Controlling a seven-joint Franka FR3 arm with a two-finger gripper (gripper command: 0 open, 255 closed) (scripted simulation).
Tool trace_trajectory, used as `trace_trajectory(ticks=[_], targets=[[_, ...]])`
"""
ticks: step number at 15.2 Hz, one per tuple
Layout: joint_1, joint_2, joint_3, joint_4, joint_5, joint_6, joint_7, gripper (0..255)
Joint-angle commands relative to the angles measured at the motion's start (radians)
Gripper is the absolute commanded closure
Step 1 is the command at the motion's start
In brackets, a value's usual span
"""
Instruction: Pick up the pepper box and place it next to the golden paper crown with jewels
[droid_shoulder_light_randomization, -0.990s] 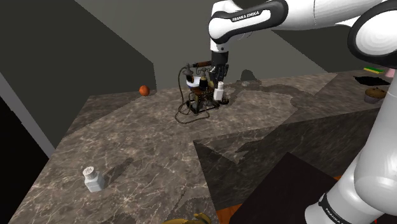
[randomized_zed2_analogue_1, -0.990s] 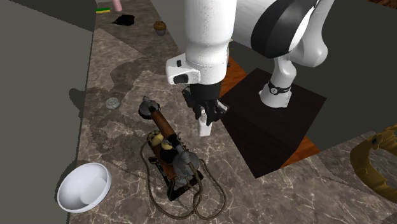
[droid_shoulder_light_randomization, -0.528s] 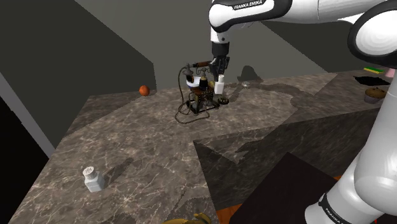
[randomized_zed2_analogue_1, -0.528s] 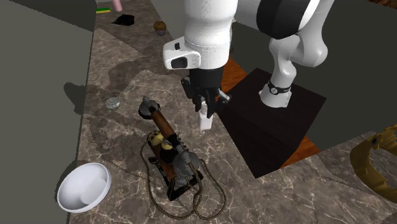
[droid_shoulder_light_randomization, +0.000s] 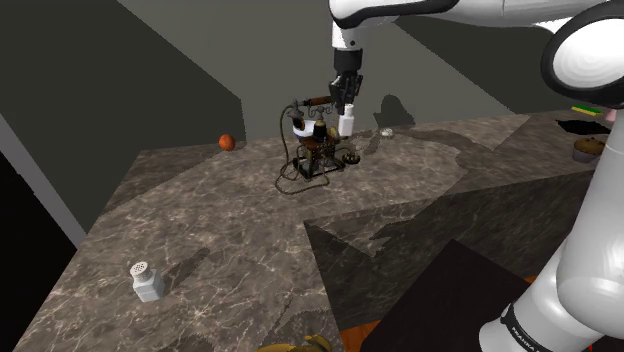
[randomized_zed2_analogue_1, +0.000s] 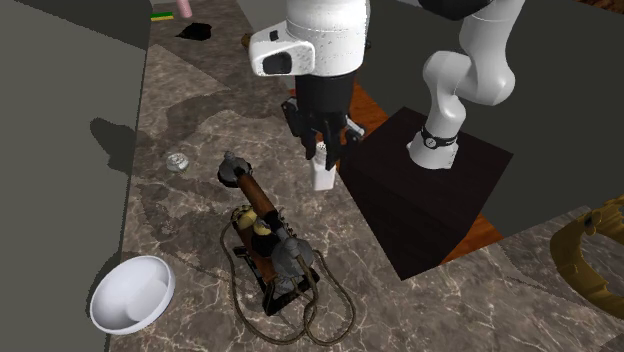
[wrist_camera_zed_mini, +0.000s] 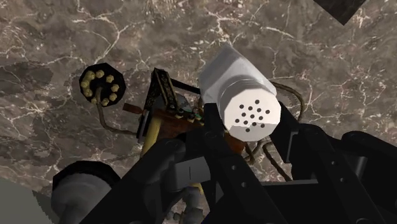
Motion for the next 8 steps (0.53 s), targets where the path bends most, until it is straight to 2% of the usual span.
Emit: trace_trajectory(ticks=[1, 8], targets=[[0.000, 0.003, 0.000, 0.030, 0.000, -0.027, 0.000, 255], [0.089, -0.113, 0.061, -0.124, -0.008, 0.007, 0.150, 255]])
